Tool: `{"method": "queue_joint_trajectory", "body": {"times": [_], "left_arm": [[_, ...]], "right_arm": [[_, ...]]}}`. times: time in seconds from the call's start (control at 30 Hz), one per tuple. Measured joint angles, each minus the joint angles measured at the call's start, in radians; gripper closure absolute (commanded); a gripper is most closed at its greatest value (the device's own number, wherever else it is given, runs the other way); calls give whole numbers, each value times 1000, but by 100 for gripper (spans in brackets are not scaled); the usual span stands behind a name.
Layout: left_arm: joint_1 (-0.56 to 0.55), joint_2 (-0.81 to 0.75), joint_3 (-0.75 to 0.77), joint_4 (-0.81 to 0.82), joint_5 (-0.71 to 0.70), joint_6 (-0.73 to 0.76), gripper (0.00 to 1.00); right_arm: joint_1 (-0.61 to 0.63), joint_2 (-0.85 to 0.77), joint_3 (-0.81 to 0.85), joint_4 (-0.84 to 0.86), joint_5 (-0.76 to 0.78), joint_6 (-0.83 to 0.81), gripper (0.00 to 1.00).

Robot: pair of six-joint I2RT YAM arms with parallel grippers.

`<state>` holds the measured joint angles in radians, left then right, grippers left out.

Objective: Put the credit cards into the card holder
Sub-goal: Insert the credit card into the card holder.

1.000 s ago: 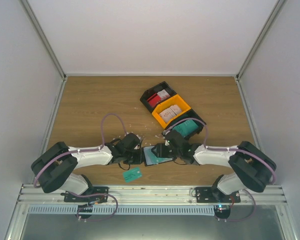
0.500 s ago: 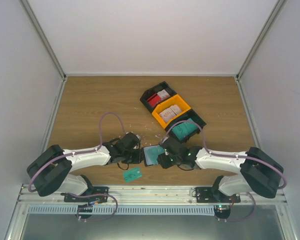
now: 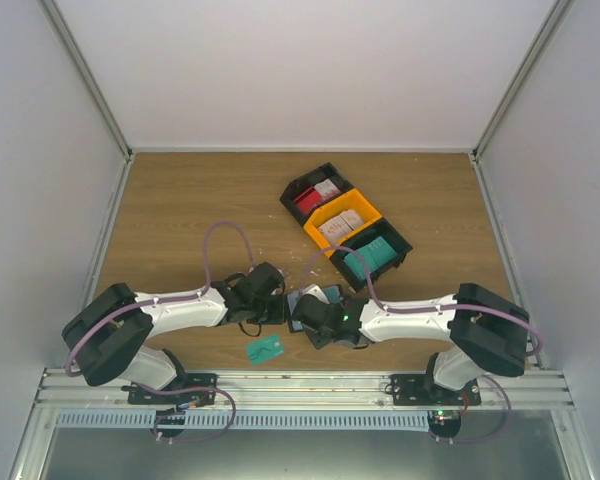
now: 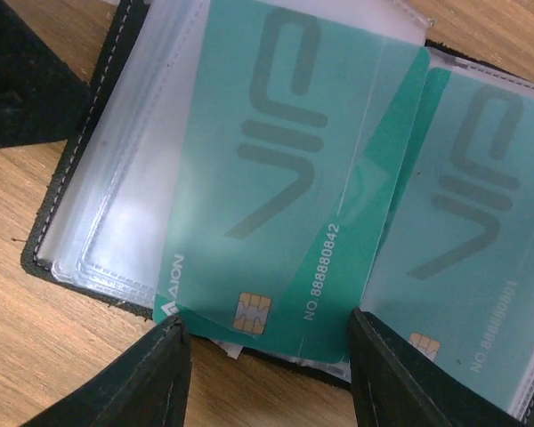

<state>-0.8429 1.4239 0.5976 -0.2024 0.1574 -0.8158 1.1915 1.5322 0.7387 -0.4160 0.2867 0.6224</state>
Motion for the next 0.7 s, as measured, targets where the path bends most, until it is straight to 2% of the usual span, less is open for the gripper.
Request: {"method": "queue_joint_trajectory", "body": {"times": [0.4,0.7], "left_arm": [[0,4,-2,13,-6,-4,90],[0,15,-6,26,-5,-4,93]], "right_arm": [[9,-94,-35,-57,27,3,46],[10,-60,-54,-52,14,-9,46]]}}
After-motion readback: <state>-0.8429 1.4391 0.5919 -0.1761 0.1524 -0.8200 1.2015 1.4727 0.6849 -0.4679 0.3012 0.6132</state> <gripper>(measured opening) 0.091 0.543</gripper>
